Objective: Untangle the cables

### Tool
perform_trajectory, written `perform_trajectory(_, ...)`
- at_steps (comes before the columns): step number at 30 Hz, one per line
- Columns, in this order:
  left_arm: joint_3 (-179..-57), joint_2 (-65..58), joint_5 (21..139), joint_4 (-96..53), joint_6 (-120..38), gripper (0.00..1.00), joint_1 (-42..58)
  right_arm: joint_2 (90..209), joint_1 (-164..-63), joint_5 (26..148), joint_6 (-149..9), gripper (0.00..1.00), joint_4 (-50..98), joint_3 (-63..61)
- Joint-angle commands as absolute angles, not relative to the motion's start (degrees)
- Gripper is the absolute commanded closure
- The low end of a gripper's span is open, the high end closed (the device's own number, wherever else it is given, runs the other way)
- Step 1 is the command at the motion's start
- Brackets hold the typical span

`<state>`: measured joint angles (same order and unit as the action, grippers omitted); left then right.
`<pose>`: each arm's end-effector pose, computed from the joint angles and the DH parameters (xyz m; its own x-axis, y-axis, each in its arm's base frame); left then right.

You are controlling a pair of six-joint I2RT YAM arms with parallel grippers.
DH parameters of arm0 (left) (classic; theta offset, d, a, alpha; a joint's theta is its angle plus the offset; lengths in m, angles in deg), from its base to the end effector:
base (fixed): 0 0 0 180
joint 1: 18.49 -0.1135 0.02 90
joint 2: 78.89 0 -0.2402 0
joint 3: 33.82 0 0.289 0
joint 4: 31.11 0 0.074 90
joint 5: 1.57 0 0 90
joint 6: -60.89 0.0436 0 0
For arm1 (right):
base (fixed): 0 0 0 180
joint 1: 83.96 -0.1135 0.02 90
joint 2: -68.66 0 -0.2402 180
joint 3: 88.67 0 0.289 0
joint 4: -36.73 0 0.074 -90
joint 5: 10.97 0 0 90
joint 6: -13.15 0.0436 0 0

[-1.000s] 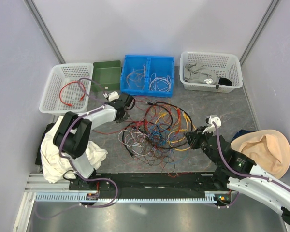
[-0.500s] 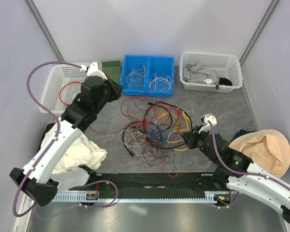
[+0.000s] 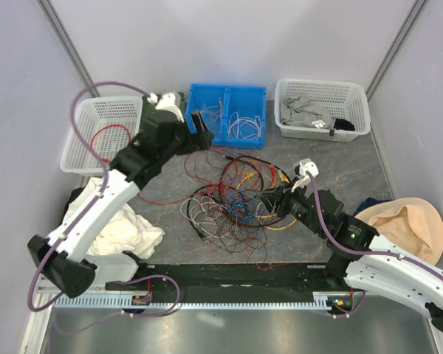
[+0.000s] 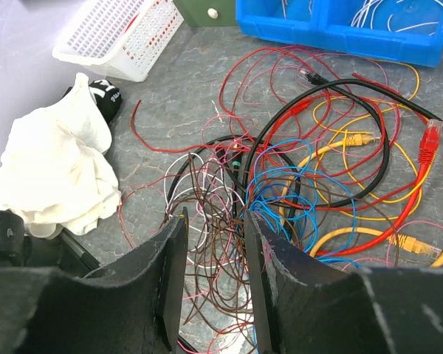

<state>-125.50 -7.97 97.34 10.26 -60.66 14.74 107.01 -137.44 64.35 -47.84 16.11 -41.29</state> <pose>0.2725 -0.1704 0.4017 -0.4707 -0.3096 -0.8262 0.2040 0.8729 -0.4433 0.1463 0.1789 0.2846 -0.4099 0.2347 -0.8814 -0.4927 0.7562 0.4305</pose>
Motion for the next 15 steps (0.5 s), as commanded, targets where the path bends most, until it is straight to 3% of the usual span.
perform_trajectory(1,-114.82,-4.72,105.91,11.03,-63.21,0.01,14.21,107.07,-137.49,64.79,-48.37,0.56,17.9,-40.66)
perform_trajectory(6,-111.02,1.08,109.69,7.86,-71.29,0.02,11.48,107.15,-137.49,63.74,-48.81,0.55,17.81,-41.27)
perform_trajectory(10,-113.98,9.51,112.42,6.63,-71.22,0.13,10.25,107.15,-137.49,63.65,-48.73,0.55,17.98,-42.06)
perform_trajectory(15,-117.96,21.81,115.67,4.17,-66.56,0.16,9.03,106.89,-137.49,62.6,-49.08,0.55,18.25,-43.73)
